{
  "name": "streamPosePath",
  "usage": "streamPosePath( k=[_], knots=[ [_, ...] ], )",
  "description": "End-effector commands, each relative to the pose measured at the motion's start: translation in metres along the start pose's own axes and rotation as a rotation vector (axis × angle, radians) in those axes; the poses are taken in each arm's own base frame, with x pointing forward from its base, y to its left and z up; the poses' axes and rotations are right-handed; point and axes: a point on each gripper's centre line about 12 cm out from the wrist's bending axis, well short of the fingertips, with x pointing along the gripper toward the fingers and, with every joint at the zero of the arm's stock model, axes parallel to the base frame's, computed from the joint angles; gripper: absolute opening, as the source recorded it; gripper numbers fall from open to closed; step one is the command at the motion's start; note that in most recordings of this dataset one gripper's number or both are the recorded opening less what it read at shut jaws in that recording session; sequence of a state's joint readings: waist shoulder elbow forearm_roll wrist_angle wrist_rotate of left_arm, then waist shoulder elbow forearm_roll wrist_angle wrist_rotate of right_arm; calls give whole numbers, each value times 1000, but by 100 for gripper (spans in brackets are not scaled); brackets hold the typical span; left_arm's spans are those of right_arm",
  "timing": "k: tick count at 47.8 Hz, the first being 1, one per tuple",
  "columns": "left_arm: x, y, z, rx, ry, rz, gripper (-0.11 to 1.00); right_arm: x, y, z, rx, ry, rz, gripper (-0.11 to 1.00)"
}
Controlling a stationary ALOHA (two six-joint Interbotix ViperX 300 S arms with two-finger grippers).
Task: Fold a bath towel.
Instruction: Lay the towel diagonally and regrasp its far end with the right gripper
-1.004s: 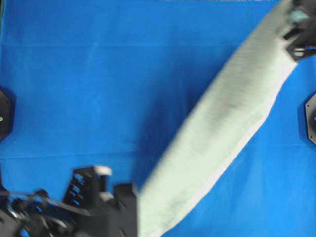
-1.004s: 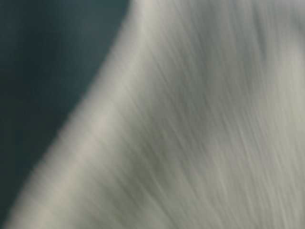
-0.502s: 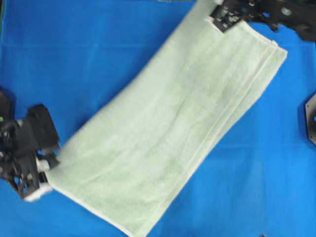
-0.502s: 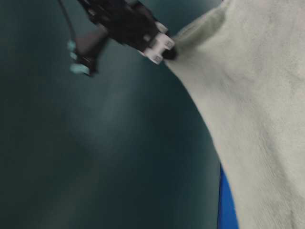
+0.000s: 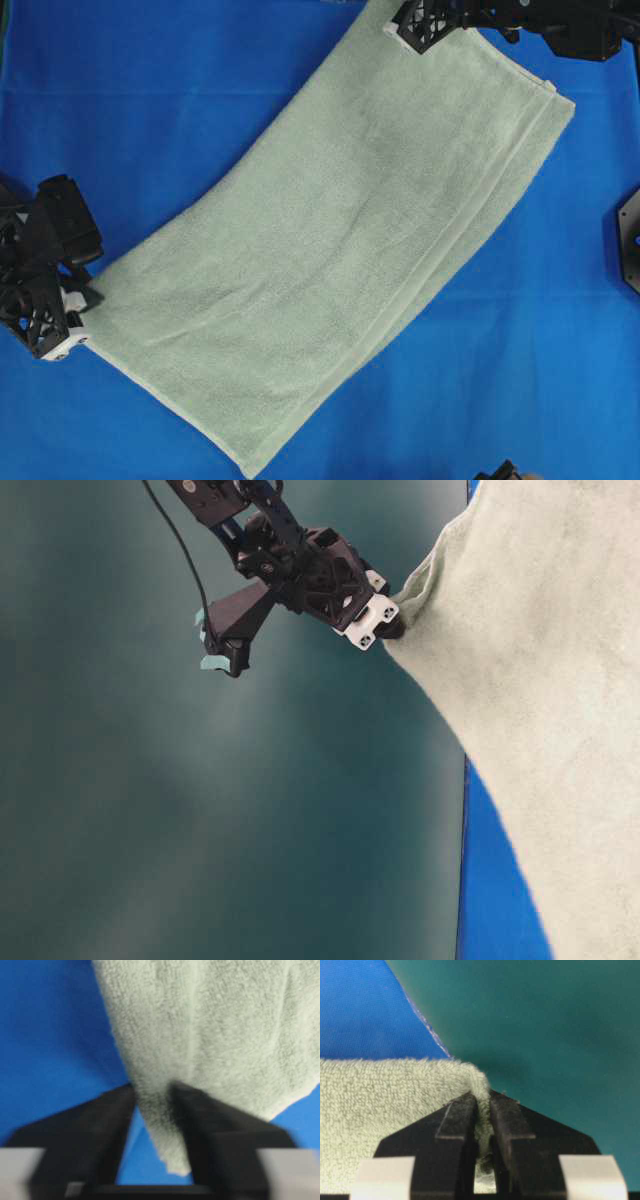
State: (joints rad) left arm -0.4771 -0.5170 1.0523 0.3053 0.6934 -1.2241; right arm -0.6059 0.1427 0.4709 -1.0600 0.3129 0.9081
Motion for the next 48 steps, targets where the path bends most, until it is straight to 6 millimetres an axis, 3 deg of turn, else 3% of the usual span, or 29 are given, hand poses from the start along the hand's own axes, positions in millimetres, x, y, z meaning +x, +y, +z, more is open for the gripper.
streamPosePath(
  k=[1, 6, 10, 17, 30, 41, 48],
  knots=[
    [-4, -2, 7, 4, -19, -13, 48, -7, -3, 12, 18, -31, -4, 17],
    [-6, -3, 11, 16, -30, -19, 77, -13, -9, 6, 58, 8, -40, 50],
    [-11, -4, 15, 23, -43, -29, 86, -26, -17, -2, 83, 44, -83, 66],
    [-16, -3, 18, 25, -57, -39, 83, -61, -27, -23, 97, 124, -110, 57],
    [-18, 1, 24, 22, -74, -36, 83, -99, -14, -82, 34, 416, 74, 60],
    [-16, 1, 27, 36, -76, -35, 83, -95, -21, -81, 48, 383, 102, 60],
    [-16, -2, 28, 38, -78, -41, 83, -80, -19, -85, 44, 389, 108, 60]
  ],
)
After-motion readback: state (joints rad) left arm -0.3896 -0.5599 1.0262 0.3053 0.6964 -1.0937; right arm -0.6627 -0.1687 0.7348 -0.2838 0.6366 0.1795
